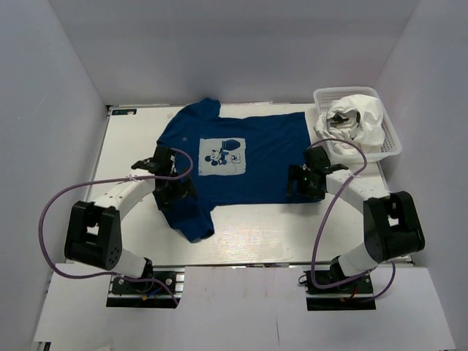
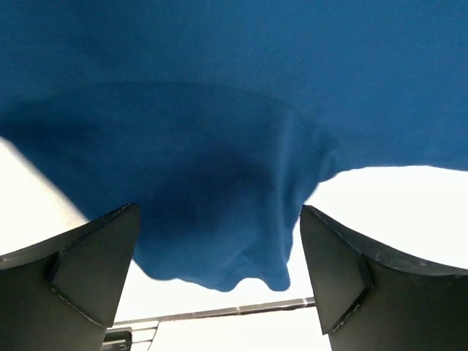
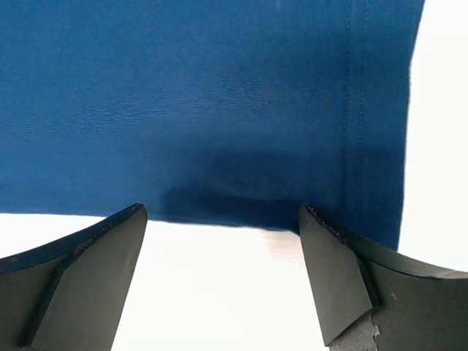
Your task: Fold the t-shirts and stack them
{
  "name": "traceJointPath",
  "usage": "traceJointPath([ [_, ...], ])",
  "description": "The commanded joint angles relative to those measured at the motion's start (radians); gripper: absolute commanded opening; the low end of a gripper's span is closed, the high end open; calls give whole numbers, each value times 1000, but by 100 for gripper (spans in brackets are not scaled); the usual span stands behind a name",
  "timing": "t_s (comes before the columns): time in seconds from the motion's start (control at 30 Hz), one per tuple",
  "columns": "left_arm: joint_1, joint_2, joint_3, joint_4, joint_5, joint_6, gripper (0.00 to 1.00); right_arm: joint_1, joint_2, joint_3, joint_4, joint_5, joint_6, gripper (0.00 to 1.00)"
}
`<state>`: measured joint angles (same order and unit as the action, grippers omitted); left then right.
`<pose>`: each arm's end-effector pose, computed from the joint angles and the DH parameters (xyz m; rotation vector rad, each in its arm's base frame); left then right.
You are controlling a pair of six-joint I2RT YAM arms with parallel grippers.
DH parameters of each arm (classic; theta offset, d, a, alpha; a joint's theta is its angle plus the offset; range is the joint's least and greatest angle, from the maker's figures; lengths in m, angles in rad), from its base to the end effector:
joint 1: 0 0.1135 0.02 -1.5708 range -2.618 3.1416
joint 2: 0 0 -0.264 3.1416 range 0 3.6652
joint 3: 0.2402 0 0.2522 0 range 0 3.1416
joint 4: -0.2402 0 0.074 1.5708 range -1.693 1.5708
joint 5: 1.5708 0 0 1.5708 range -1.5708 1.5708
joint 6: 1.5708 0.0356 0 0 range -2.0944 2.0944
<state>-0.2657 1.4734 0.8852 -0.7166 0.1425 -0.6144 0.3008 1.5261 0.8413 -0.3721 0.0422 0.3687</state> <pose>0.2497 -0.0732 0.1848 -0.4824 2.9006 -0.3574 0.2772 0.0844 0.1733 0.1042 2.6352 0.1751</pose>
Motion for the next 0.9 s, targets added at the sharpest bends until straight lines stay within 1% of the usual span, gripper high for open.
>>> traceJointPath([
  [0.0,2,-116,92,-122,-77,5,100,-6,-102,45,-17,8,13,90],
  [0.1,-20,-163,94,-179,-5,-30,100,-6,-168,21,-27,30,52,90],
  [0.2,-43,-218,52,-234,-4,-73,100,-9,-230,-1,-18,68,84,90],
  [0.27,-56,-270,5,-260,37,-97,100,-6,-256,-14,-25,99,99,90],
  [0.4,-105,-321,-142,-228,123,-182,100,-11,-291,-22,-40,145,110,90],
  [0.5,-162,-334,-201,-179,157,-248,100,-14,-288,-30,-44,159,105,90],
  [0.53,-193,-334,-201,-179,157,-277,100,-17,-279,-33,-44,157,110,90],
  [0.6,-220,-334,-210,-179,126,-298,100,-23,-270,-39,-44,150,118,90],
  [0.67,-242,-322,-236,-169,65,-315,100,-25,-268,-48,-34,131,131,90],
  [0.77,-253,-282,-256,-129,37,-347,94,-32,-270,-47,-40,133,138,90],
  [0.8,-253,-271,-256,-83,37,-347,89,-32,-267,-45,-50,137,141,90],
  [0.87,-264,-227,-278,-57,10,-358,86,-38,-277,-45,-68,153,142,90],
])
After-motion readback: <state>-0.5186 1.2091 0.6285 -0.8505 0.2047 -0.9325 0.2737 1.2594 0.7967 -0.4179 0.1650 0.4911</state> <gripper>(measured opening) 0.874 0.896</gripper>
